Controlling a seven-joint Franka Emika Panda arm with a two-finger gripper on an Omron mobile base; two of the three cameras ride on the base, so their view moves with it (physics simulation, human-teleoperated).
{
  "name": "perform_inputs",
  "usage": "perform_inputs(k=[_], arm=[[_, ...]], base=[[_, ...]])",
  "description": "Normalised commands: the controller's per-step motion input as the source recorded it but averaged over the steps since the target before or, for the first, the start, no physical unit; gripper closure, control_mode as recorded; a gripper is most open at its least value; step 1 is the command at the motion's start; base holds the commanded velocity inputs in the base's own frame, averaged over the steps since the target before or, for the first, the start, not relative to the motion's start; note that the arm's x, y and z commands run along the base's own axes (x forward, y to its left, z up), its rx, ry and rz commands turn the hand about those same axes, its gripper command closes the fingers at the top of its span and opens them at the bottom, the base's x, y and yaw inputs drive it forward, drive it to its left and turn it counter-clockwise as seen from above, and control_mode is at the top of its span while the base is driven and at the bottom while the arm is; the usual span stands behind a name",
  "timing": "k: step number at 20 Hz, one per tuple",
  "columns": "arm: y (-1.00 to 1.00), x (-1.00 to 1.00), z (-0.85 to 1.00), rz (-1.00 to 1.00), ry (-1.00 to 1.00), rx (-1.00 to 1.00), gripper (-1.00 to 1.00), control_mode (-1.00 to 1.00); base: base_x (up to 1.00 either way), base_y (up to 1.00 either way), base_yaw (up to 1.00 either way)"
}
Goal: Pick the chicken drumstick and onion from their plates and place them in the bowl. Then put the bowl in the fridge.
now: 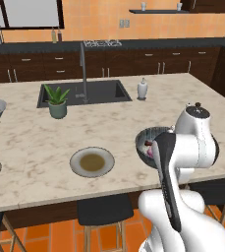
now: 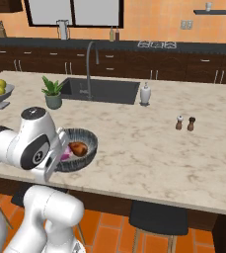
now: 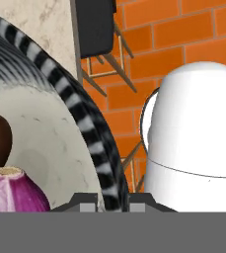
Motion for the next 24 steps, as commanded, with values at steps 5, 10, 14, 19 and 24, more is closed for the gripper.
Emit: perform_inputs(k=[5, 10, 14, 19, 24], arm=[[-0.05, -0.27, 0.02, 0.00, -0.13, 0.00, 1.00, -1.00], [0.00, 0.00, 0.00, 0.00, 0.00, 0.00, 1.00, -1.00], [0.00, 0.00, 0.00, 0.00, 0.00, 0.00, 1.00, 1.00], [0.00, 0.00, 0.00, 0.00, 0.00, 0.00, 1.00, 1.00], [0.00, 0.00, 0.00, 0.00, 0.00, 0.00, 1.00, 1.00]], base=[[0.00, 0.00, 0.00], [0.00, 0.00, 0.00], [-0.32, 0.00, -0.11], [-0.78, -0.07, -0.54], [-0.17, -0.44, -0.72]])
